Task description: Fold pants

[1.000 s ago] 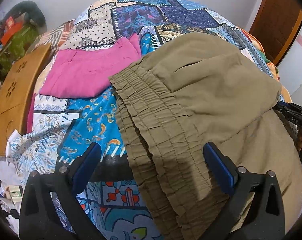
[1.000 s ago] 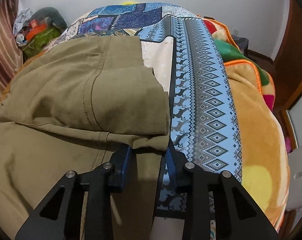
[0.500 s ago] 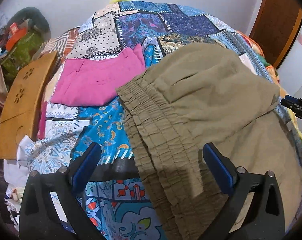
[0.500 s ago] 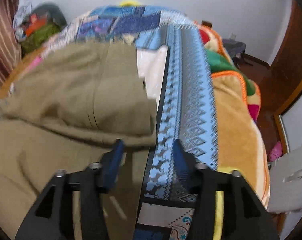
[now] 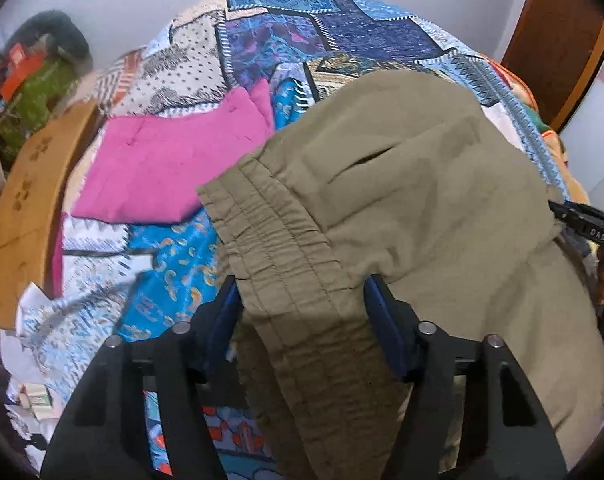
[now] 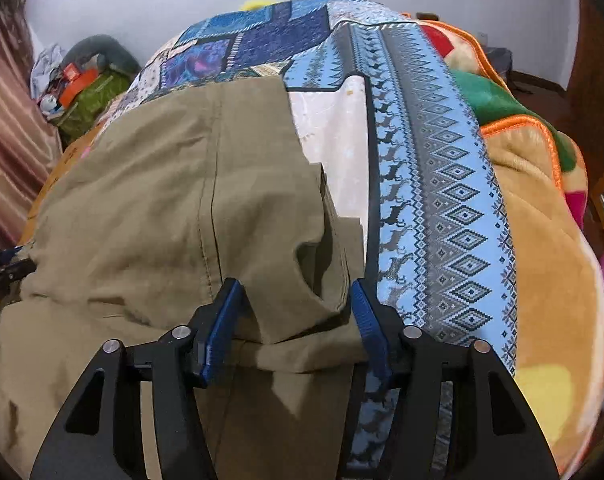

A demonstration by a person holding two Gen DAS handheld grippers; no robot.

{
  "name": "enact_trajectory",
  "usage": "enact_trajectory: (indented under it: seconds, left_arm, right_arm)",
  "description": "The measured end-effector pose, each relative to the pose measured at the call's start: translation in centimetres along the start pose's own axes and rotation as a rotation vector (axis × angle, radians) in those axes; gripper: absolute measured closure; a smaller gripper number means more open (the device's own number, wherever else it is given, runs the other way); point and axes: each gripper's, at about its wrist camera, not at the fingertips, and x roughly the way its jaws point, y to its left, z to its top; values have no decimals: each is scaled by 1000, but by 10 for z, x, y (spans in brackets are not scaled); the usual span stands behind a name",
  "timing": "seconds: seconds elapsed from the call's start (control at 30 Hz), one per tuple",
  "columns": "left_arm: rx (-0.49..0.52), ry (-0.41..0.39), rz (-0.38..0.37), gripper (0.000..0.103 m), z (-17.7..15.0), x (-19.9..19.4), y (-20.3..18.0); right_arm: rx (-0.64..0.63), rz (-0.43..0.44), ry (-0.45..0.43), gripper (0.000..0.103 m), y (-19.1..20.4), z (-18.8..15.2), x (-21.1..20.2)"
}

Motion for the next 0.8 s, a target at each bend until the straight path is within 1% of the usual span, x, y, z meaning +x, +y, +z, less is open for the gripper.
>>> enact_trajectory:
  seconds: [0.03,0.07,0.1,0.13,0.2,0.3,0.37,0.43,0.47,0.53,0.57,0.6,0.67,0.73,0.8]
  left_arm:
    - [8,-6,10,39,1,0,1]
    - [15,-9,19,39,1,1,2]
    - [21,-11,27,39,1,1,2]
    - [23,-16,40,39,1,1,1]
    - [30,-39,76,39,0,0,-1]
    - [23,-46,88,38,-2,1,0]
    - [18,-45,89,34,-1,2,2]
    - [27,-51,114,28,-2,-1,2]
    - [27,-51,119,27,-2,-2,2]
    - [11,-42,104,27,-3,-11,4]
    - [1,-42,91,27,-3,-18,6]
    - [-6,-47,87,27,-4,-24,8]
    - [-12,-66,106,27,-4,-34,13]
    - [-18,-65,110,26,-2,-40,20]
    - [-43,-60,104,26,3,-43,31]
  right_arm:
    - [-9,-17,-9,63,2,0,0]
    - [-11,-36,-12,73,2,1,0]
    - [-4,-62,-21,87,2,1,0]
    - [-1,-92,-23,93,1,1,0]
    - [-9,-94,-26,93,0,1,0]
    - [-30,-112,-27,93,3,0,-1]
    - [-59,-139,-14,93,5,1,1]
    - [-85,-151,11,92,8,1,5]
    - [-101,-152,28,92,9,2,5]
    - [-98,-134,58,91,5,6,4]
    - [-88,-124,70,89,3,7,2]
    - [-83,-128,81,80,0,9,-1]
    - [-87,-172,87,69,-2,9,-8]
    - [-70,-185,67,69,-5,10,-20]
    - [-28,-197,19,69,-8,15,-35]
